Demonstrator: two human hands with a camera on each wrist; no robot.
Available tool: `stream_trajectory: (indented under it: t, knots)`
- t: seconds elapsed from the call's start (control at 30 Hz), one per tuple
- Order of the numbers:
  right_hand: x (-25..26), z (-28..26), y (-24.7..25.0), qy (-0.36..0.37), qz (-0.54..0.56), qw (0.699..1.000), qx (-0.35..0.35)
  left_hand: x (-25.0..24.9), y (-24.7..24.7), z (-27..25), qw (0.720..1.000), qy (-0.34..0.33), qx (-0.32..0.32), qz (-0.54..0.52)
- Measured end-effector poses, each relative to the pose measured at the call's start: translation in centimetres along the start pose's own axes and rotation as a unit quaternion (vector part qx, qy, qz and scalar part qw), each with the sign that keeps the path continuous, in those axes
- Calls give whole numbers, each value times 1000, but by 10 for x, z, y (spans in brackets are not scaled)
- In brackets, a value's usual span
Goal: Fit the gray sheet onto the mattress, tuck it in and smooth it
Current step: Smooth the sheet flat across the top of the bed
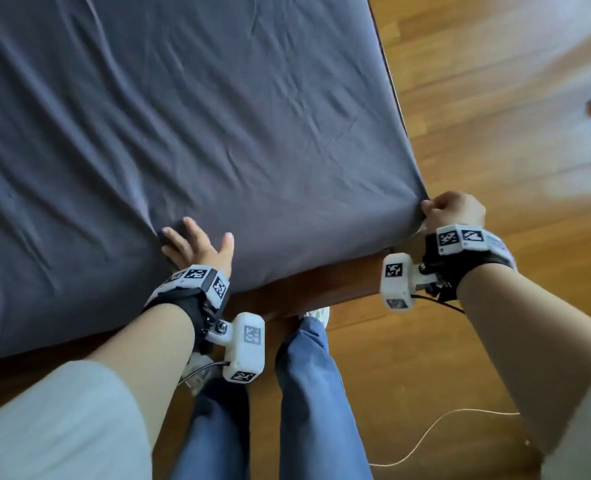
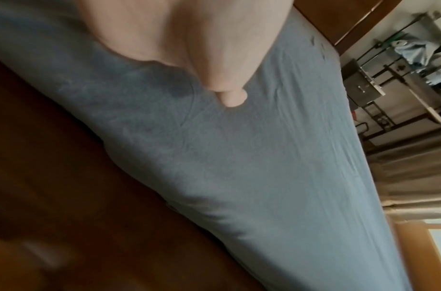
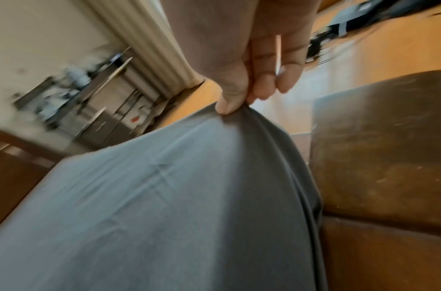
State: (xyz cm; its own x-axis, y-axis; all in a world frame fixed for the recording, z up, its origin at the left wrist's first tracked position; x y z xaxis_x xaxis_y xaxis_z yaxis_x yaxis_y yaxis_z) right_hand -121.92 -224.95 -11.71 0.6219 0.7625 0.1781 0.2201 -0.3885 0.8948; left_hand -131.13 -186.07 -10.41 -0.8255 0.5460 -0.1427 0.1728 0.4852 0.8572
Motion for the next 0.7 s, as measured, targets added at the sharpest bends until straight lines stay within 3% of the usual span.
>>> stream_trajectory:
  t: [0.13,0.27,0.33,0.43,0.57,0.63,0.7]
  knots:
    - [-15,2,-6,-13,-1,1000,15,-18,-7,-2,999,-54,4,8]
    - [4,-12,-3,-2,72,996,-58,-10,-12,3,994,-98,9,37]
    - [32,-33,-2,78,71,991,-83,-4,-14,4,991,-123,19,51]
    - [97,-95,-31,256,7,966,-34,-1,-12,7,988,-143,31,46]
    - [173,-208,-95,493,-47,866,63,10,5,15,986,-169,-3,11]
    - [183,-235,-124,545,-89,828,98,28,23,28,985,-164,-44,24]
    - [176,-221,-131,536,-107,833,89,55,43,47,988,-134,-59,52]
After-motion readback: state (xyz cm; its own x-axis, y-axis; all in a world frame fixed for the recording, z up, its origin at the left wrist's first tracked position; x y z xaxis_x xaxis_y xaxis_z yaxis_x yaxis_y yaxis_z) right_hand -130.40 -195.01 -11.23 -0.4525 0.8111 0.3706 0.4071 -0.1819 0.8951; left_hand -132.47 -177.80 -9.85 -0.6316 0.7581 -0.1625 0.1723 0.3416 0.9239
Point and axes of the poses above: each hand's wrist, its own z-axis towards the middle knuckle, its own y-axis out of the back of the hand, x = y × z, the point moved 8 cm from there along z, towards the middle knuckle, and after that the axes turned 11 degrees about -x, right-handed, at the moved point
